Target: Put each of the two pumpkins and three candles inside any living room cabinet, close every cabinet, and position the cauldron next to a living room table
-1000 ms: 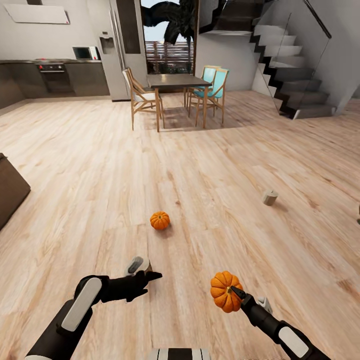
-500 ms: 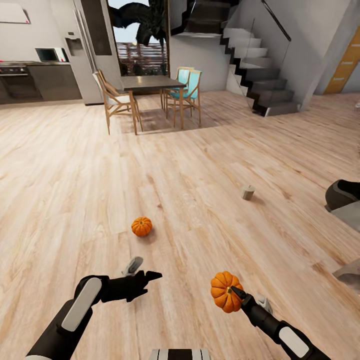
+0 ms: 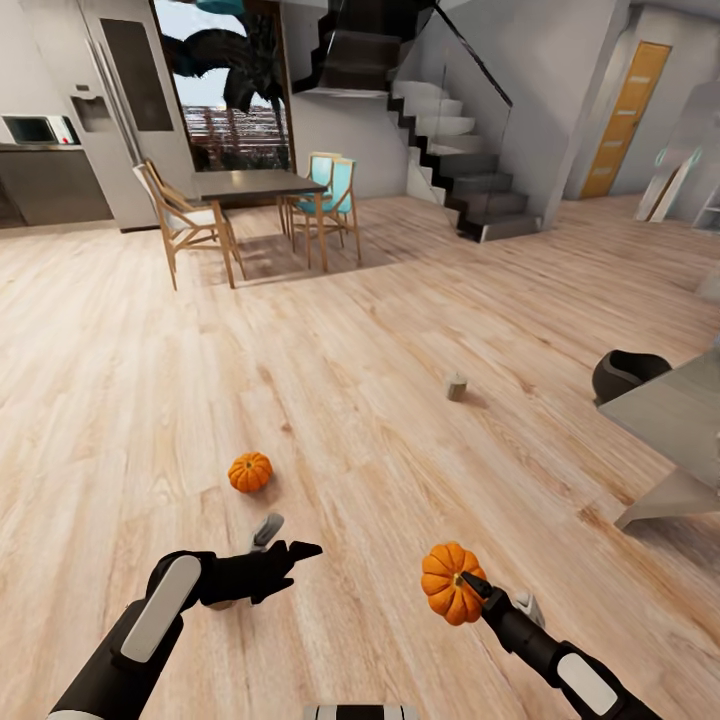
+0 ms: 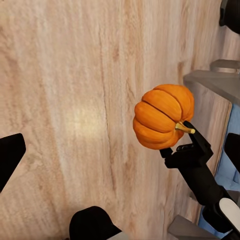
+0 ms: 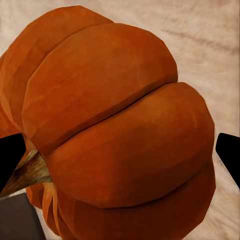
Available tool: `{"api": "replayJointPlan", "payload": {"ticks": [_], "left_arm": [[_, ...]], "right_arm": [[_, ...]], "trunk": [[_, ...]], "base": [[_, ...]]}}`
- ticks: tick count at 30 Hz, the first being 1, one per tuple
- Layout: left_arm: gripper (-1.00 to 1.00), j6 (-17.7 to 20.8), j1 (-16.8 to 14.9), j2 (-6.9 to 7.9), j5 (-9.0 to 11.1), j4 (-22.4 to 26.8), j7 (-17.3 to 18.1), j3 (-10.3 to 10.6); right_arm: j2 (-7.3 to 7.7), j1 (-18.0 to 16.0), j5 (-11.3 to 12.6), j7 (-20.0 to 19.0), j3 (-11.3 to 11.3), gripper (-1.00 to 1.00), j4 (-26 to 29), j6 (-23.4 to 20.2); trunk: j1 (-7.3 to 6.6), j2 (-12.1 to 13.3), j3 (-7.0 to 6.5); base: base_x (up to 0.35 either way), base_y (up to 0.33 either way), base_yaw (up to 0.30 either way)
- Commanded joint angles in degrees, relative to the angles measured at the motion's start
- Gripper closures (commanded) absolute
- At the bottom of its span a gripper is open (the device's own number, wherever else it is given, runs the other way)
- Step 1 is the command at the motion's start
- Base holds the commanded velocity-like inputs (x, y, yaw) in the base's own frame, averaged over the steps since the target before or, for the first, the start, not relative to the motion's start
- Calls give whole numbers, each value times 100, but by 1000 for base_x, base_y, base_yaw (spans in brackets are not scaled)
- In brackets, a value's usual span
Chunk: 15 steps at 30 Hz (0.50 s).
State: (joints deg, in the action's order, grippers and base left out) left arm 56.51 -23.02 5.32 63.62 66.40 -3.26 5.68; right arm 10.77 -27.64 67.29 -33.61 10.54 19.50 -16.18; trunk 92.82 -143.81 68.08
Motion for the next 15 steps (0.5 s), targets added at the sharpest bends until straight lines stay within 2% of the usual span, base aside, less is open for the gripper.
{"api": "replayJointPlan", "payload": {"ticks": [1,15], "left_arm": [[-100,9,-3,4,37,5,-34,9],[-100,10,-3,3,37,-12,-34,12]], "right_arm": [[4,-3,52,-9,27,100,-3,-26],[4,-4,51,-14,27,100,1,-24]], "trunk": [[-3,0,-19],[-39,19,-330]], "base": [[0,0,-58],[0,0,-6]]}}
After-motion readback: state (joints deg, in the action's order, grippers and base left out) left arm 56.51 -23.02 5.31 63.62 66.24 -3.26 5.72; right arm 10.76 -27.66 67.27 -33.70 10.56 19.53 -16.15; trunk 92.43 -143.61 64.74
